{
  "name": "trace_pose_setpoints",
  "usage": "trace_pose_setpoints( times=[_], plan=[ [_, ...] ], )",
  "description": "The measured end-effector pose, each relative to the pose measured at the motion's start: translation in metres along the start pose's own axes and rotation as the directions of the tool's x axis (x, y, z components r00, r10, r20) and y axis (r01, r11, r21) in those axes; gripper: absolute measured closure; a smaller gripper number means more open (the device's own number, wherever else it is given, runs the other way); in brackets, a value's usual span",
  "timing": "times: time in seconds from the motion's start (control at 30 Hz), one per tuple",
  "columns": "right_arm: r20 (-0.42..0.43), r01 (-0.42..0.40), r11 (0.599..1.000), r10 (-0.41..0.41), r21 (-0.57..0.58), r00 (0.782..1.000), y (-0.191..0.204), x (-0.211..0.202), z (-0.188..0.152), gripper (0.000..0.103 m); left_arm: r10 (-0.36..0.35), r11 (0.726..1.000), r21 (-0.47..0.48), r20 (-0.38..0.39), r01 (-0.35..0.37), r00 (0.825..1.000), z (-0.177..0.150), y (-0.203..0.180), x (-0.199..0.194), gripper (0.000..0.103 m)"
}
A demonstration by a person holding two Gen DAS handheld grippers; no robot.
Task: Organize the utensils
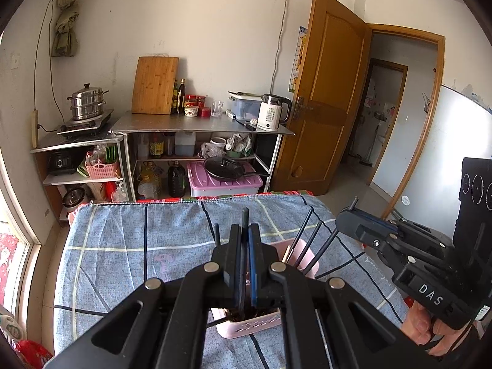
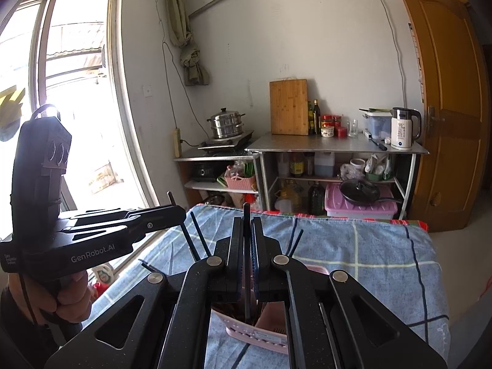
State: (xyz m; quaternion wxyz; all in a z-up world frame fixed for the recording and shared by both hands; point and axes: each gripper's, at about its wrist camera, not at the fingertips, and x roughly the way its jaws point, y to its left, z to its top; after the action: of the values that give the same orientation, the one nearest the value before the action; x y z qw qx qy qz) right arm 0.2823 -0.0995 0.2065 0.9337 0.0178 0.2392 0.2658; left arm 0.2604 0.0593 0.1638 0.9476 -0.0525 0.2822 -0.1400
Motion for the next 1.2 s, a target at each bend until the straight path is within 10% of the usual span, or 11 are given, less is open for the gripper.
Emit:
trace_pose_setpoints(
  times=[0.23, 0.7, 1.2],
  plan=[
    [-0.083, 0.015, 1.0, -0.013, 0.024, 0.996, -0.01, 0.016, -0.016, 0.098, 0.019, 1.0, 0.001, -0.051, -0.019, 0.999, -0.021, 0.002, 0.011, 0.095],
    [0.013, 0.023, 1.0, -0.023, 0.007, 1.0, -0.002, -0.04, -0.004, 0.09, 0.043, 0.999, -0.008, 0.108, -0.043, 0.993, -0.017, -0.003, -0.058, 0.069],
    [-0.005, 0.061, 0.998, -0.061, 0.007, 0.998, 0.004, -0.086, -0.082, 0.086, 0.066, 0.997, 0.026, 0.099, -0.069, 0.993, -0.106, -0.034, -0.078, 0.06]
  ],
)
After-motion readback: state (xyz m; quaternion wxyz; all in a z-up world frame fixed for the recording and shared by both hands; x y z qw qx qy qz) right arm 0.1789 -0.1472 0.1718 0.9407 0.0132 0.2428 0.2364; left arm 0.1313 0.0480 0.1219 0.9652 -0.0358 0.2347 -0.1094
